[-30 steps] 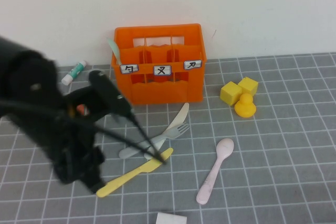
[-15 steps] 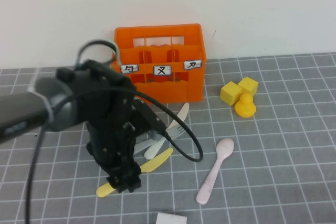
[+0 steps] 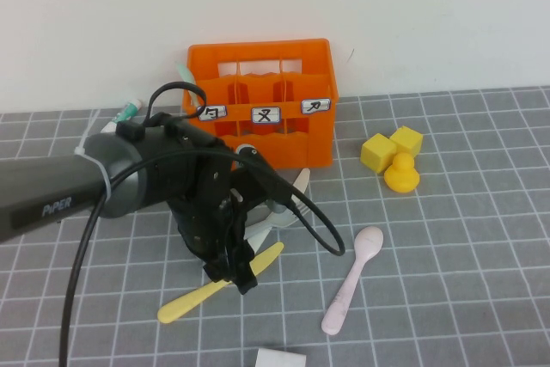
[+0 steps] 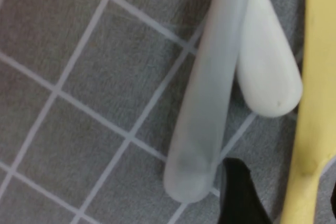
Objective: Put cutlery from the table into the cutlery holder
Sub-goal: Pick up the knife
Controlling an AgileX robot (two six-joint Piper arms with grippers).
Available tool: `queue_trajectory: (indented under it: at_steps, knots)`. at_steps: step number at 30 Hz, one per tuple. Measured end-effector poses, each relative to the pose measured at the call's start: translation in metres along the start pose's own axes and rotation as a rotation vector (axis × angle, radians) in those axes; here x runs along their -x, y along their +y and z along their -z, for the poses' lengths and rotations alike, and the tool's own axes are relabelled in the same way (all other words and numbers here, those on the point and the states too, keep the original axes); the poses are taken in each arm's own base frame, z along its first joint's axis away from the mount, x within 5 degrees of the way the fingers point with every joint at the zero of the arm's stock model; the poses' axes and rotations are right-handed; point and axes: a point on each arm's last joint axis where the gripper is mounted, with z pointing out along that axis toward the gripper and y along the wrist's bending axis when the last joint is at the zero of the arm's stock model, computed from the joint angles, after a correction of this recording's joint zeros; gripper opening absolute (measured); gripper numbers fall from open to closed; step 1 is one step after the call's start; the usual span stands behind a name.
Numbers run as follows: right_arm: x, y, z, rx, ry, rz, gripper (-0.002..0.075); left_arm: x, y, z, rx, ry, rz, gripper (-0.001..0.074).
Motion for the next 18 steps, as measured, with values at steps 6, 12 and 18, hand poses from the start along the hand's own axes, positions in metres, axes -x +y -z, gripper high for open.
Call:
queue_trajectory:
  at_steps: [6, 12, 18]
  knots:
    - [0.0, 0.0, 0.0, 0.0, 0.0, 0.0, -0.0003, -0.002, -0.003, -0.002, -0.036, 0.024, -0.006, 0.0335]
    - [0.0, 0.0, 0.0, 0.0, 0.0, 0.0, -0.0003, -0.007, -0.009, -0.017, -0.102, 0.102, -0.011, 0.0335]
    - [0.0, 0.0, 0.0, 0.0, 0.0, 0.0, -0.0003, -0.005, -0.01, -0.021, -0.12, 0.102, -0.013, 0.0333]
